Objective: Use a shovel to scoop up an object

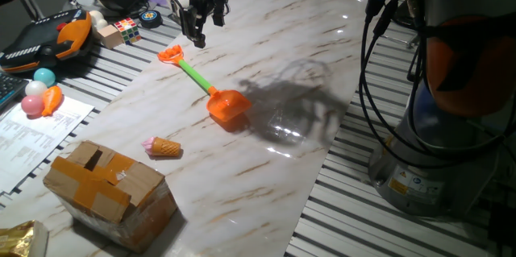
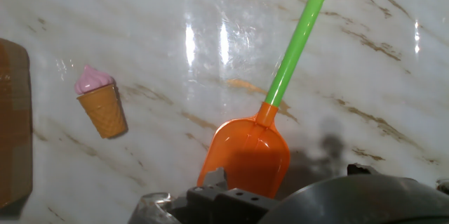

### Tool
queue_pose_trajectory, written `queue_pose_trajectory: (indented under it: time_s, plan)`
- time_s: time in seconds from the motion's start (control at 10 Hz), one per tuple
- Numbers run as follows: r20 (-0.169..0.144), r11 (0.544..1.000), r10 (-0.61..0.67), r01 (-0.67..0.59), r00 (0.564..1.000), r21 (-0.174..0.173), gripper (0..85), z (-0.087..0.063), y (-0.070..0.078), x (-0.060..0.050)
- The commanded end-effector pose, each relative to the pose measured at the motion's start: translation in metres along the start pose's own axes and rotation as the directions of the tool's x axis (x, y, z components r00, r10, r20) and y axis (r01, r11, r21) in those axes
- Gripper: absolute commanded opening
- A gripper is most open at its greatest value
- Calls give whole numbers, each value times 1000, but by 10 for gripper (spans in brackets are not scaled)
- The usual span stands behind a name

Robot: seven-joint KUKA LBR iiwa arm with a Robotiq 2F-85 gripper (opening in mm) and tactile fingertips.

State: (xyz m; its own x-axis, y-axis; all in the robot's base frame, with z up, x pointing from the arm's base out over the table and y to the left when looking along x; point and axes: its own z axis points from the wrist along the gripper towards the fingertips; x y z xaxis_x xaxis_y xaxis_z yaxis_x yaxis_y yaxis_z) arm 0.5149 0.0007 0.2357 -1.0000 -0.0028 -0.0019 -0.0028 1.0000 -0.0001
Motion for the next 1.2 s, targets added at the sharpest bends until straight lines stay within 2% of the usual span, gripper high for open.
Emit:
queue_pose_trajectory:
  time_s: [0.0,0.1,0.7,1.1]
  plan:
    - [-10,1000,-18,18,1000,20,840,0,0,0]
    - [-11,1000,-18,18,1000,20,7,-1,0,0]
    - [-13,1000,-21,21,1000,12,7,-1,-1,-1]
    - [0,1000,-18,18,1000,3,7,10,-5,-6]
